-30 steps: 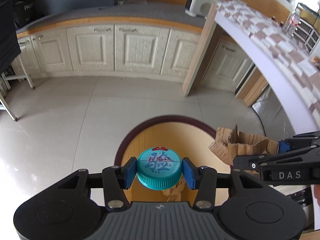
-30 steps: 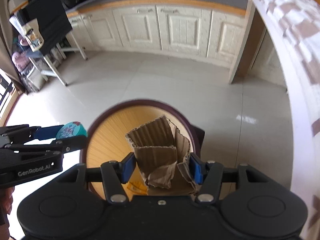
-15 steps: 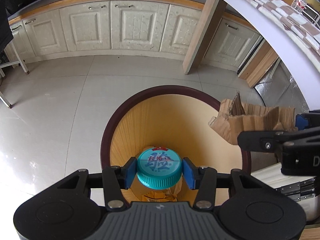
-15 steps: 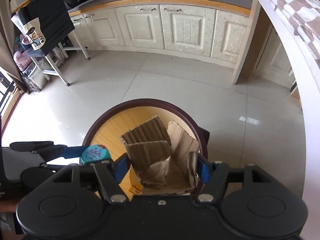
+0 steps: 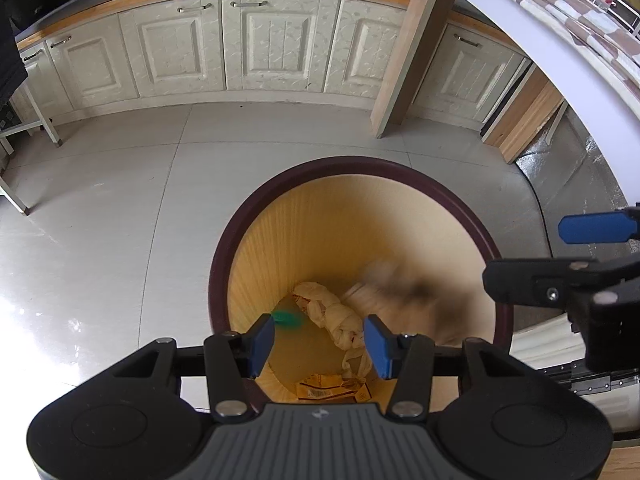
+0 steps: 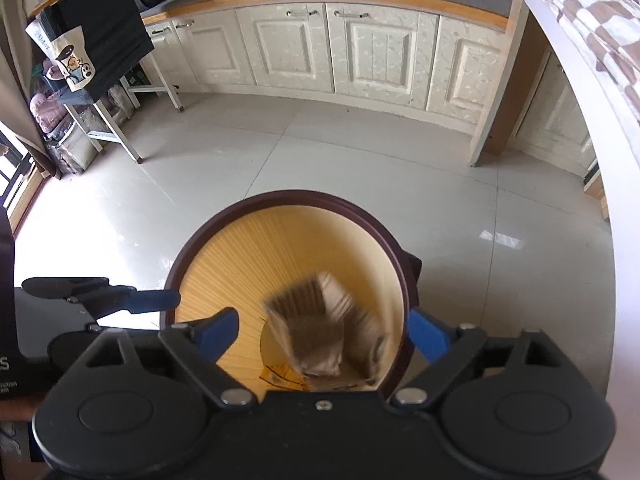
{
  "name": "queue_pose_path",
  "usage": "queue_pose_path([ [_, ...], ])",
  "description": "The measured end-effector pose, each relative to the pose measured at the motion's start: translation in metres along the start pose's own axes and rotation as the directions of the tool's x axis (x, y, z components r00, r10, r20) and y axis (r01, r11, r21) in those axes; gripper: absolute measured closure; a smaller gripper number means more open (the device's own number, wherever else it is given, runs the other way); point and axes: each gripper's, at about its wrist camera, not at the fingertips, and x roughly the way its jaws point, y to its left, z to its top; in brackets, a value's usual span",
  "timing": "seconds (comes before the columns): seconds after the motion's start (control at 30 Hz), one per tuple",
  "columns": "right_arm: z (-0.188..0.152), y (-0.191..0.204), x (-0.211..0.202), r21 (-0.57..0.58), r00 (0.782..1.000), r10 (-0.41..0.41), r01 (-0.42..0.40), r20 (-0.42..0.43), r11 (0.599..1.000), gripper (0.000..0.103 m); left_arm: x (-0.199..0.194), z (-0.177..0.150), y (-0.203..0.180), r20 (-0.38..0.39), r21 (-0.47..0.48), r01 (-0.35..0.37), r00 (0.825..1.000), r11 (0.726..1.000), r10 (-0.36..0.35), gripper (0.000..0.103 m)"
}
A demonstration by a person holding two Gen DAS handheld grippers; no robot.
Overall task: Collect trash
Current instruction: 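Open both tools above the wastebasket to drop the cap and cardboard, then withdraw both open tools from the wastebasket back toward the table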
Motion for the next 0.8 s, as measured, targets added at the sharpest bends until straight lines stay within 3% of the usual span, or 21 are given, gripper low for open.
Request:
queue_pose_path([
  [0.4, -0.004, -0.001, 0.008, -0.024, 0.994, -0.055, 0.053, -0.093, 0.998, 0.009, -0.007, -0.004, 0.003, -0.011, 0.013, -0.012, 1.0, 1.0, 0.013, 0.042],
  [0.63, -0.011, -0.003, 0.003, -0.008, 0.996, -0.039, 0.038, -0.085, 0.999, 0.004, -0.016, -0.002, 0.009, -0.002, -0.004, -0.03, 1.0, 1.0, 0.03, 0.038],
  [0.8, -0.016, -0.005, 0.0, 0.015, 0.996, -0.041, 0.043, -0.083, 0.999, 0.0, -0.023, -0.005, 0.014, -0.001, -0.02, -0.038, 0.999, 0.999, 0.038, 0.023],
])
